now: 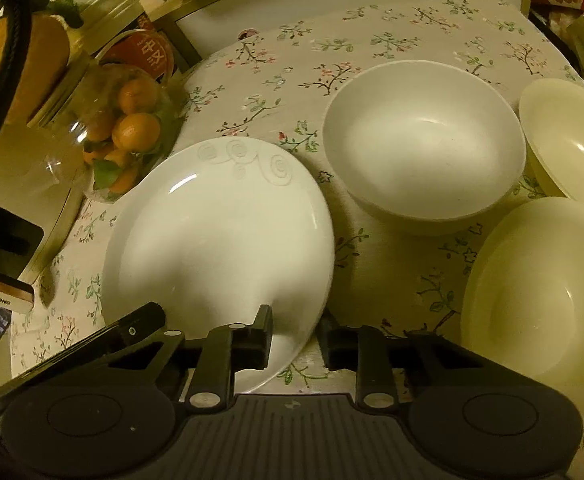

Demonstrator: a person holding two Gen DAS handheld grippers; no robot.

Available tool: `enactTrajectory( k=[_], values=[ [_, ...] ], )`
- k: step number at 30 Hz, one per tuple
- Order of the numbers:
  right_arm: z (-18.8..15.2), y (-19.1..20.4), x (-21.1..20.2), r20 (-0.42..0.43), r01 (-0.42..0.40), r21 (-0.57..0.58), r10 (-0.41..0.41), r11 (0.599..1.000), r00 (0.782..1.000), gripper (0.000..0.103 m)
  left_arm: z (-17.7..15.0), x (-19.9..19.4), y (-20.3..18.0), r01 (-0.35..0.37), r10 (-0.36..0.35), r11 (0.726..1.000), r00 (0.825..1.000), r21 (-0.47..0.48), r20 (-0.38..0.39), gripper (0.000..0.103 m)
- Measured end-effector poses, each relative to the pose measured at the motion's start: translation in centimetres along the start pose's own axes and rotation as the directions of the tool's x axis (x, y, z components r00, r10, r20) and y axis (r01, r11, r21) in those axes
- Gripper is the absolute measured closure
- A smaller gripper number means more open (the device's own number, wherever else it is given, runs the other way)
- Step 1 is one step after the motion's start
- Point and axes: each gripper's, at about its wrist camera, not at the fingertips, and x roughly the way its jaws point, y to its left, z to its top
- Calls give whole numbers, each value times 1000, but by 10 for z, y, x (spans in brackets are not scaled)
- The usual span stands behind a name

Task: Organize plates and bowls
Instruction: 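Lift the white plate with both grippers and carry it toward the blue plates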

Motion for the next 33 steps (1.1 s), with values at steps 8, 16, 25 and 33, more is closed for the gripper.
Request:
enactTrajectory(
  k=[8, 16, 25, 33],
  values=[
    [-3, 0, -3, 8, -12, 11, 12, 1000, 1000, 84, 2, -7, 7, 7, -6, 1000, 999, -30, 35, 87],
    [-1, 1, -24, 45, -47, 7, 47, 999, 998, 85, 4, -22, 5, 11, -9, 999, 998, -32, 67, 90],
    [-4, 3, -35, 62, -46, -8, 47, 999, 997, 85, 2, -33, 6, 30, -25, 998, 997, -62, 78, 90],
    [-8, 5, -45, 85, -46, -26, 48, 999, 995, 85, -1, -43, 5, 52, -45, 995, 995, -83, 87, 90]
  ],
)
